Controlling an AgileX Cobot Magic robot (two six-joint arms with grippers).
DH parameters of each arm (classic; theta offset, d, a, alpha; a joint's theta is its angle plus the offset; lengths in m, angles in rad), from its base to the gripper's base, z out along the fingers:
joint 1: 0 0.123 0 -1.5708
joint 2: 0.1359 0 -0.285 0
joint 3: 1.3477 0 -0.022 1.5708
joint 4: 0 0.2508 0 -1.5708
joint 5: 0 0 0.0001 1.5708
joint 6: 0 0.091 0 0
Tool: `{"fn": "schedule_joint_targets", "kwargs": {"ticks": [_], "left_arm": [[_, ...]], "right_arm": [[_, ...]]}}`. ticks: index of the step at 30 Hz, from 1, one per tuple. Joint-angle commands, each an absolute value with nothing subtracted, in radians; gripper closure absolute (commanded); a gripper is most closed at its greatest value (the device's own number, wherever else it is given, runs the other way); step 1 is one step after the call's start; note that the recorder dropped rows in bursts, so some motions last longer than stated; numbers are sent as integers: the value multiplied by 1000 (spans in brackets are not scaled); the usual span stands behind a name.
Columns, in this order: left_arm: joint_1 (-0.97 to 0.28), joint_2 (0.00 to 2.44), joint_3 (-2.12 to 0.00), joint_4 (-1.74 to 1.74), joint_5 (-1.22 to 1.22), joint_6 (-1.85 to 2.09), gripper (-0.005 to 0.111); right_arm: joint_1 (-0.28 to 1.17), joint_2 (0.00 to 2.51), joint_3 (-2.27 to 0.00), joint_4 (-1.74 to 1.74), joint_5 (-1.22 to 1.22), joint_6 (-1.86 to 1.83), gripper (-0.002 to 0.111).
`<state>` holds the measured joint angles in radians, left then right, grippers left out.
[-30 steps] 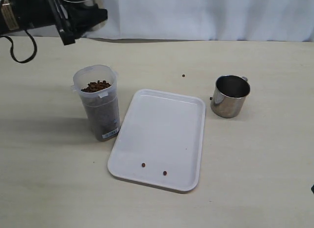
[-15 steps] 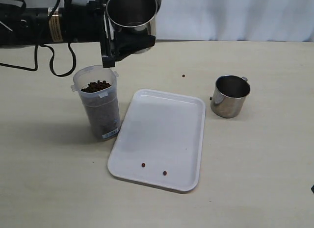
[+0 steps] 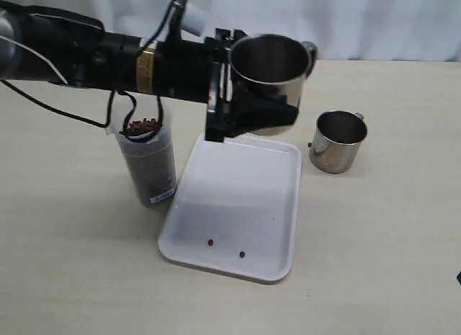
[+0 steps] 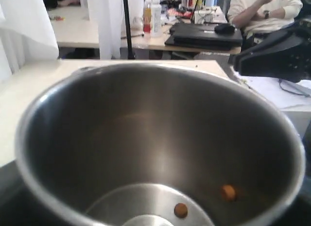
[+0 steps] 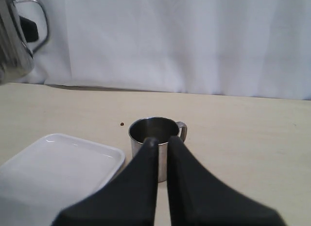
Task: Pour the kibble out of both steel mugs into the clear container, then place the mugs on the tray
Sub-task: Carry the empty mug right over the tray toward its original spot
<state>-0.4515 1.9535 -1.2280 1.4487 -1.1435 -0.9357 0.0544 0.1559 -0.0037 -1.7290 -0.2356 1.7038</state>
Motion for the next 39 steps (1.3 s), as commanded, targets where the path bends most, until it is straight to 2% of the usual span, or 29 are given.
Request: {"fn": "schedule_joint_targets", "kwargs": {"ticks": [1, 10, 15, 26, 39], "left_arm": [[-568, 1924, -1201, 1407, -934, -977, 107], [-703, 1914, -995, 610, -849, -442, 107], [-776, 1914, -904, 337, -841, -212, 107], [-786, 1941, -879, 133, -806, -180, 107], [-778, 2024, -913, 119, -844, -154, 107]], "right_arm": [[50, 153, 0, -1736, -235, 1716, 103], [50, 153, 0, -1736, -235, 1716, 103], [50, 153, 0, -1736, -235, 1716, 103], [50, 153, 0, -1736, -235, 1716, 103], [50, 153, 0, -1736, -235, 1716, 103]]}}
